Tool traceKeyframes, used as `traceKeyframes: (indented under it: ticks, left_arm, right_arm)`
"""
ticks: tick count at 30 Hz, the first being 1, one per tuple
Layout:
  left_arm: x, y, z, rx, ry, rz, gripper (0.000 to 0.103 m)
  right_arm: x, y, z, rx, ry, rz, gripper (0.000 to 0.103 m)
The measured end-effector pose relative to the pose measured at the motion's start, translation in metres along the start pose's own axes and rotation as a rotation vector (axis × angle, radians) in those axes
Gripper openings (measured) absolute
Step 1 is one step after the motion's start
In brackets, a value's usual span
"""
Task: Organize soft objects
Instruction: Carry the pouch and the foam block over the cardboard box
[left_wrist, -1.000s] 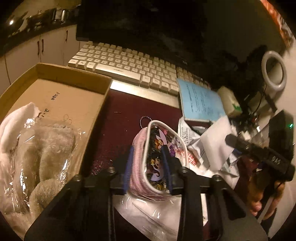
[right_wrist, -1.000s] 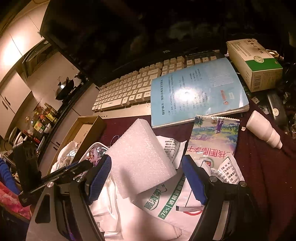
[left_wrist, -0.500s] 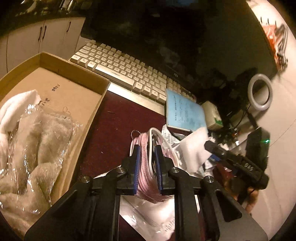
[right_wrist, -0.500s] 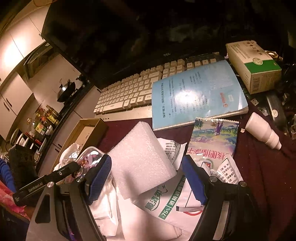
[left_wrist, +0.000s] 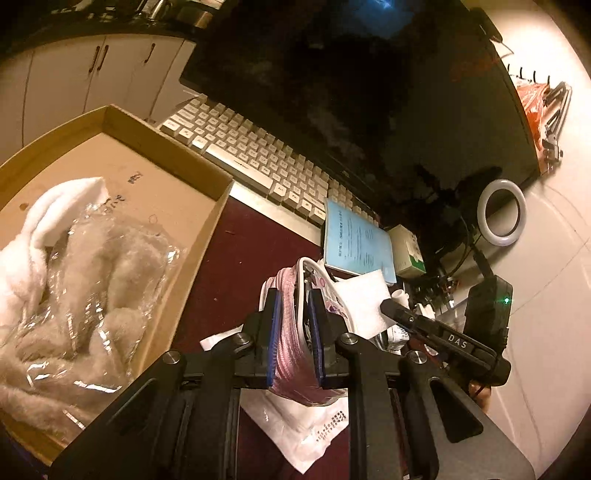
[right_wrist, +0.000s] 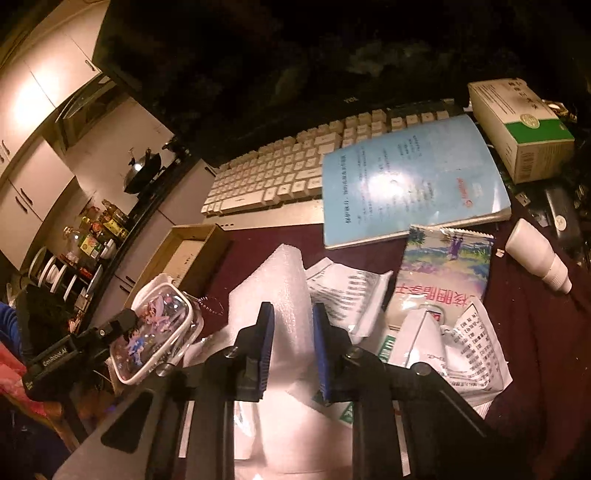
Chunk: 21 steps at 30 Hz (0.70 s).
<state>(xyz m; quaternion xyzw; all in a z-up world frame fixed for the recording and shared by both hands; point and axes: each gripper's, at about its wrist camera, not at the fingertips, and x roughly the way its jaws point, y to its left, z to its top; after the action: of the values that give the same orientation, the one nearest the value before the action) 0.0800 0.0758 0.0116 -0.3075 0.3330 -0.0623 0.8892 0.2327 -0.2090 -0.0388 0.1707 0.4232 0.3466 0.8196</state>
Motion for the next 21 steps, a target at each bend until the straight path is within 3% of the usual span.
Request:
traceKeyframes:
  ticks: [8,21]
  left_arm:
    - [-0.019,0.01,0.003,-0.037,-0.027,-0.009,0.014]
    - [-0.037,0.013,0.005,-0.061,-0.059,-0.032,0.014]
  right_arm:
    - [-0.021,0.019,-0.001,0.011,-0.079,0.058,0.016]
    - [-0.021,0.036,0.0,0.014,-0.141,0.045,0.016]
